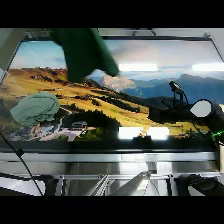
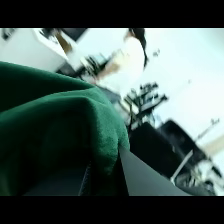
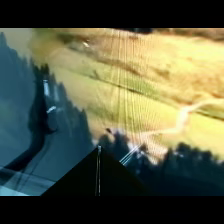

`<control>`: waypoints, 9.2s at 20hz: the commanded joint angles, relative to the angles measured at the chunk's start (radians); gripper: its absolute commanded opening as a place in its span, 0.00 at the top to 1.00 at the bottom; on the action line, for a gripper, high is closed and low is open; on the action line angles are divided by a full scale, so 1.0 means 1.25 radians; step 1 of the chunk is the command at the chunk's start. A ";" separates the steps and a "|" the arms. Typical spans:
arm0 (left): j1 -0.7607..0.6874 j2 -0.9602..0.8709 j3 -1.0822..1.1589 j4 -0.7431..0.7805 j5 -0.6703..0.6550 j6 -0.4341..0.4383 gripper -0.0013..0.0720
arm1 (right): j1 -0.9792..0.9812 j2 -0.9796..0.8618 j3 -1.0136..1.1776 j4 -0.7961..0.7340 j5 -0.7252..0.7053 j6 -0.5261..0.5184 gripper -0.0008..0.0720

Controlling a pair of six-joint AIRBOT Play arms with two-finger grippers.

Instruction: Fold the shirts.

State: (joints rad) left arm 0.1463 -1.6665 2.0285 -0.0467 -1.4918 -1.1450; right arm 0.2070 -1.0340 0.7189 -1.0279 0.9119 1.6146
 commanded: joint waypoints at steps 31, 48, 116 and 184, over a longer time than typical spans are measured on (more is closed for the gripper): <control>-0.128 -0.036 -0.529 0.807 -0.034 -0.087 0.61 | -0.492 -0.044 0.004 -0.052 0.236 -0.126 0.26; -0.225 -0.185 -0.457 0.497 0.071 -0.018 0.96 | -0.355 -0.278 0.166 0.249 0.167 -0.374 0.96; 0.137 0.267 -0.631 0.345 0.076 0.080 0.95 | -0.237 -0.010 -0.018 0.757 0.199 -0.604 0.96; -0.123 -0.291 -0.338 0.433 -0.021 0.069 0.96 | -0.283 -0.567 0.292 0.453 0.018 -0.474 0.40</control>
State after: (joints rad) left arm -0.0036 -2.0300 1.6051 0.4934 -1.5150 -1.0603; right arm -0.1951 -1.7191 1.0779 -0.4450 0.9916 1.0069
